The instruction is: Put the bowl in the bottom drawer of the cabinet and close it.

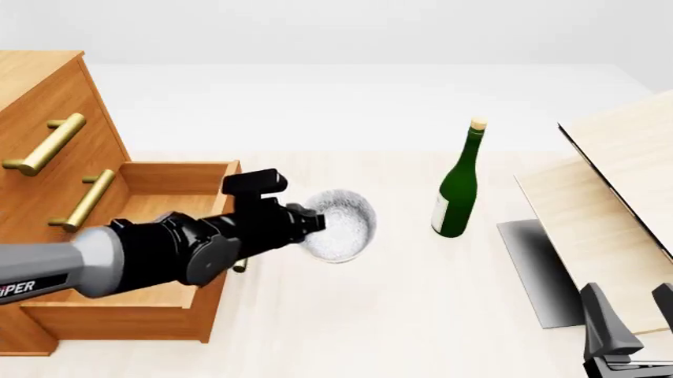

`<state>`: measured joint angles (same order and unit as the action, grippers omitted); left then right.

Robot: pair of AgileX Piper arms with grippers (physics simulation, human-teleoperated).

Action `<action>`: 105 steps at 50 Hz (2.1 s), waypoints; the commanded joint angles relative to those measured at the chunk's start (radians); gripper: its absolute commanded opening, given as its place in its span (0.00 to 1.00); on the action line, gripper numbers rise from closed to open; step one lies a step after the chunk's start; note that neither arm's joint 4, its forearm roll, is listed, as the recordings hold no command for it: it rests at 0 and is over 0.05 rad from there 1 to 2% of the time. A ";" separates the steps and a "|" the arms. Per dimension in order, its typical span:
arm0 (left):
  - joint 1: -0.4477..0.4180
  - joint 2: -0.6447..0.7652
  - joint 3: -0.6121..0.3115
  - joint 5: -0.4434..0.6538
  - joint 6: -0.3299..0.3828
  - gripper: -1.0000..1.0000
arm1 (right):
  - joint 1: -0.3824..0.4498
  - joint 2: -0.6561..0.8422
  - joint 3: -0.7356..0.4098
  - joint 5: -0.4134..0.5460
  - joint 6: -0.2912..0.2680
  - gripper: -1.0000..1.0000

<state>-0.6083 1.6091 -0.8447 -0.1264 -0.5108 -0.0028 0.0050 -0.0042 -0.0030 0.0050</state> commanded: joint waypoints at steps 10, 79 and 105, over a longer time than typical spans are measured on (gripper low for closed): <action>0.005 -0.129 0.016 0.050 0.048 0.00 | 0.000 0.000 0.000 0.000 0.000 1.00; 0.312 -0.667 0.145 0.296 0.195 0.00 | 0.000 0.000 0.000 0.000 0.000 1.00; 0.447 -0.730 0.188 0.274 0.281 0.00 | 0.000 0.000 0.000 0.000 0.000 1.00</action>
<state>-0.2040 0.8996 -0.6667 0.1565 -0.2593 -0.0028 0.0050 -0.0042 -0.0030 0.0050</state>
